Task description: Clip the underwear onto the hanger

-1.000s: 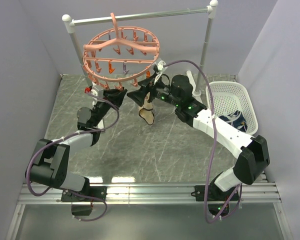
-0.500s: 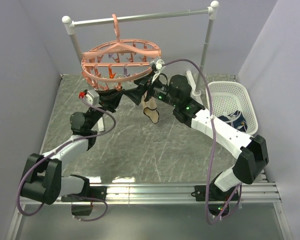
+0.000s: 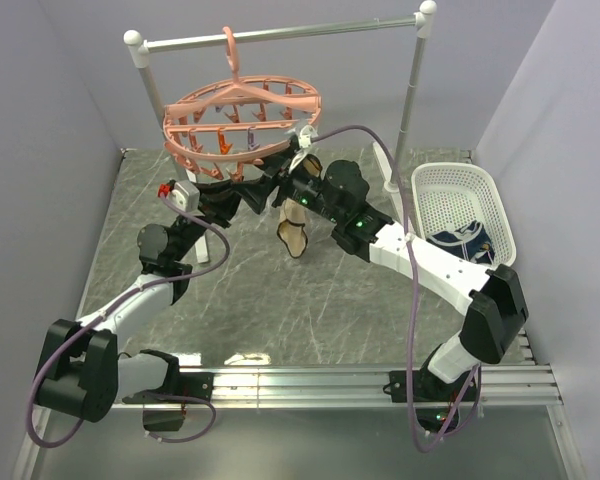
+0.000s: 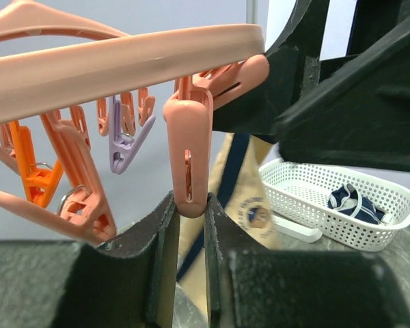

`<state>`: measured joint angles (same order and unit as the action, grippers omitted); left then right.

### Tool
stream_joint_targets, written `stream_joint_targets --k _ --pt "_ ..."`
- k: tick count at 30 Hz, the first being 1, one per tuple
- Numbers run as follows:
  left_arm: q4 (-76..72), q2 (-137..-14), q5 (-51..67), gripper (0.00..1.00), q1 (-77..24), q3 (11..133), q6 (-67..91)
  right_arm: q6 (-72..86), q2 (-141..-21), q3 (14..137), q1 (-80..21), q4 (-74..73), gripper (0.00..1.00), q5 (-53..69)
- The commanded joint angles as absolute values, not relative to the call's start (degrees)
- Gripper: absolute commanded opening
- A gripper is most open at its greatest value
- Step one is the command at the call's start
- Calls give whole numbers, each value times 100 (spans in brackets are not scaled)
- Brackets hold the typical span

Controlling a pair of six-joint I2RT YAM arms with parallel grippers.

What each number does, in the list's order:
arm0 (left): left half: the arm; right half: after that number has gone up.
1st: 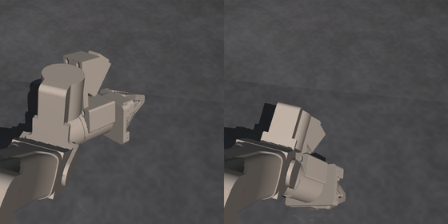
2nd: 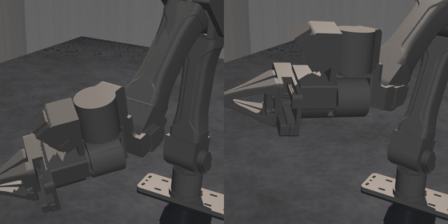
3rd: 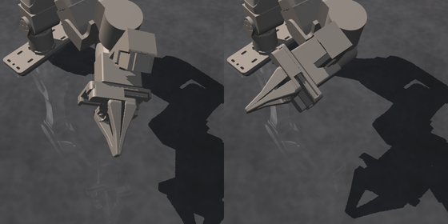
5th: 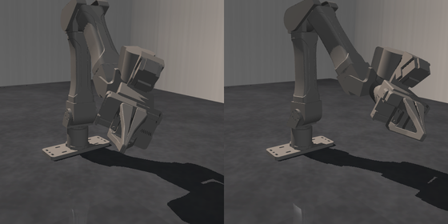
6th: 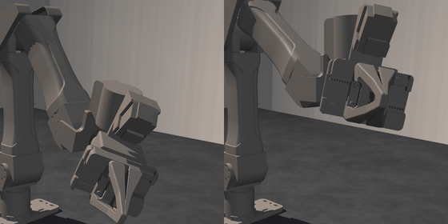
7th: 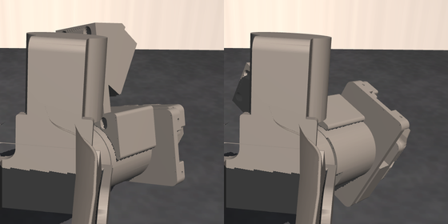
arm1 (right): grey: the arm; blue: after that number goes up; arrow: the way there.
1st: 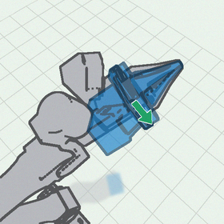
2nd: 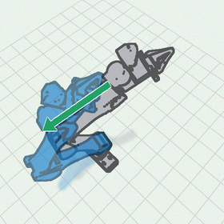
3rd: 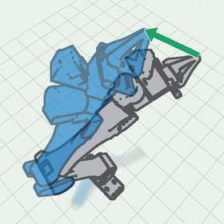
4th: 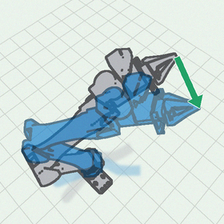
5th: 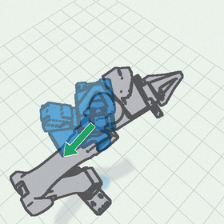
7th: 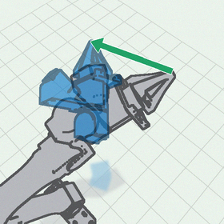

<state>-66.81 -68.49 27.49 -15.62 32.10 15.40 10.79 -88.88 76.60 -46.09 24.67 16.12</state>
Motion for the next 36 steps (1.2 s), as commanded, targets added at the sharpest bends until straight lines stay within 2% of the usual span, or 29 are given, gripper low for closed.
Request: stream_joint_targets --k 1,20,26,28,29,30,31,33,34,36 --pt "-6680 -6653 2865 3 -1635 3199 1362 844 -9017 7743 -4693 3111 85 1117" --pt "-6460 -6548 2716 2 -1749 3041 1169 1740 -9316 8042 -4790 3323 73 676" --pt "-6425 -6530 2672 2 -1775 3023 1081 2091 -9369 8217 -4781 3024 46 528" --pt "-6407 -6521 2663 3 -1793 3015 1037 2232 -9404 8253 -4773 2901 32 518" --pt "-6416 -6513 2663 5 -1793 3006 1037 2346 -9422 8305 -4746 2857 21 562" --pt "-6425 -6495 2646 9 -1802 2980 1046 2399 -9422 8314 -4746 2830 15 589" --pt "-6373 -6478 2593 18 -1802 2971 1072 2443 -9422 8332 -4746 2795 9 606" --pt "-6267 -6390 2514 27 -1802 2962 1125 2540 -9404 8358 -4729 2742 0 563" --pt "-6153 -6355 2392 34 -1793 2953 1203 2575 -9404 8358 -4711 2716 0 571" --pt "-6038 -6232 2321 39 -1793 2971 1274 2637 -9387 8341 -4702 2707 0 615"
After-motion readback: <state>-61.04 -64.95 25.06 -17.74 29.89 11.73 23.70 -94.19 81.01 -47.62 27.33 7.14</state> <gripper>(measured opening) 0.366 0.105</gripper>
